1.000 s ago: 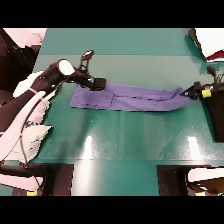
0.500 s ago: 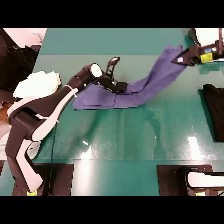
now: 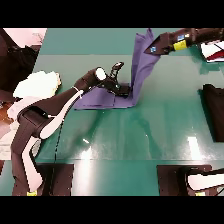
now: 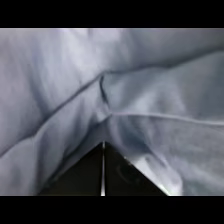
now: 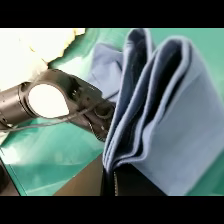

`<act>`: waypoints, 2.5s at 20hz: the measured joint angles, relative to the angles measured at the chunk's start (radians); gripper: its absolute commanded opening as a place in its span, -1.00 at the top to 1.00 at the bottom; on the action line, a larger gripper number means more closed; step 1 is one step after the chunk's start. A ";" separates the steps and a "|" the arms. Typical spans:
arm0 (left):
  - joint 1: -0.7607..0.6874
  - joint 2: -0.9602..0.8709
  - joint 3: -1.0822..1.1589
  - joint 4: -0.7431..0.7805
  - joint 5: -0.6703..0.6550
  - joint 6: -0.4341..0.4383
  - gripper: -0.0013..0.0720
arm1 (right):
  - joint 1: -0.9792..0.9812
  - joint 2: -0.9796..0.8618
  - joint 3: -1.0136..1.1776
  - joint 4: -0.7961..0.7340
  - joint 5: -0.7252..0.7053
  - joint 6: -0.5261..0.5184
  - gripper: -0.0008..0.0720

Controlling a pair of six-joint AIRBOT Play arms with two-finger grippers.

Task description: Fold the shirts.

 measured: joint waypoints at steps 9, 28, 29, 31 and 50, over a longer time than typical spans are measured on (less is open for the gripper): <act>0.227 0.282 0.021 0.304 -0.153 0.004 0.90 | 0.159 -0.034 -0.057 0.002 -0.192 -0.033 0.93; 0.563 0.648 -0.021 0.454 -0.335 0.005 0.89 | 0.188 -0.102 -0.301 -0.097 -0.339 -0.110 -0.70; 0.563 0.649 -0.032 0.437 -0.335 0.005 0.89 | 0.141 -0.087 -0.352 -0.102 -0.327 -0.085 -0.70; 0.563 0.649 -0.056 0.389 -0.331 0.005 0.89 | 0.056 -0.065 -0.450 -0.100 -0.322 -0.042 -0.71; 0.563 0.650 -0.105 0.192 -0.342 0.044 0.89 | 0.142 -0.388 -0.322 0.211 -0.298 -0.064 0.94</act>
